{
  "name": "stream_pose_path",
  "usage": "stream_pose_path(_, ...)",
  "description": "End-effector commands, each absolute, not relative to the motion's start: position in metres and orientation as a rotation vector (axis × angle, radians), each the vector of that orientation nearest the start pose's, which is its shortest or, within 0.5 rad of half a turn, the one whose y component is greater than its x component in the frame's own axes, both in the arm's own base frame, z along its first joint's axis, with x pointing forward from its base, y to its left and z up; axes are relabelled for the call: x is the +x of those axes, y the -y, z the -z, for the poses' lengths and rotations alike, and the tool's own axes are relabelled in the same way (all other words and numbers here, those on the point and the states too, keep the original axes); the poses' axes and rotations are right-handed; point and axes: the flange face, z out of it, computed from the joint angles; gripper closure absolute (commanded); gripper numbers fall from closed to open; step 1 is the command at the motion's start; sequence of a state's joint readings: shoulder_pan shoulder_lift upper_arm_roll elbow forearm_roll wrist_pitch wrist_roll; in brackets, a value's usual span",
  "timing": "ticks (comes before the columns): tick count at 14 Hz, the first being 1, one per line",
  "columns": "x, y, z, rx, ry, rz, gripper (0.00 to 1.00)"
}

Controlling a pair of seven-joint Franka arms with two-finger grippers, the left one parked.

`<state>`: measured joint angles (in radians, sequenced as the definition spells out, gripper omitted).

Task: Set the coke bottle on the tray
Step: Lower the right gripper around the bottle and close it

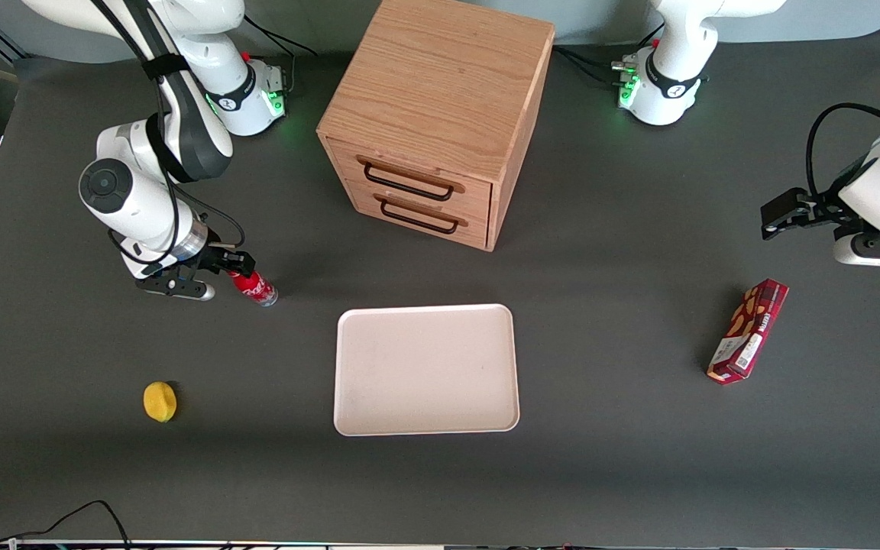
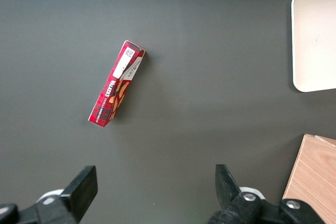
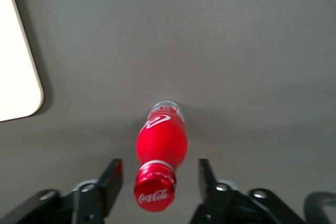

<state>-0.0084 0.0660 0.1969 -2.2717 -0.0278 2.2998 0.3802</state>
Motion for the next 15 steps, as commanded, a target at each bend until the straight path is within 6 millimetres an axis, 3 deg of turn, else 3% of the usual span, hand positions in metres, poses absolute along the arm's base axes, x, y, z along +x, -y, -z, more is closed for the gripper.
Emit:
stream_pose_path(1, 0.51, -0.099, -0.329, -3.164, -0.259, -0.015, 1.0)
stream_pose_path(3, 0.51, -0.099, -0.331, -3.167, -0.255, -0.014, 1.0)
stream_pose_path(5, 0.514, -0.099, -0.349, -3.17, -0.248, -0.004, 1.0)
stream_pose_path(6, 0.519, -0.099, -0.367, -3.179, -0.24, -0.028, 1.0)
stream_pose_path(10, 0.551, -0.094, -0.485, -3.202, -0.207, -0.143, 1.0)
stream_pose_path(12, 0.57, -0.103, -0.538, -3.183, -0.224, -0.171, 1.0)
stream_pose_path(13, 0.582, -0.108, -0.556, -3.174, -0.234, -0.19, 1.0)
stream_pose_path(15, 0.608, -0.13, -0.571, -3.151, -0.32, -0.243, 1.0)
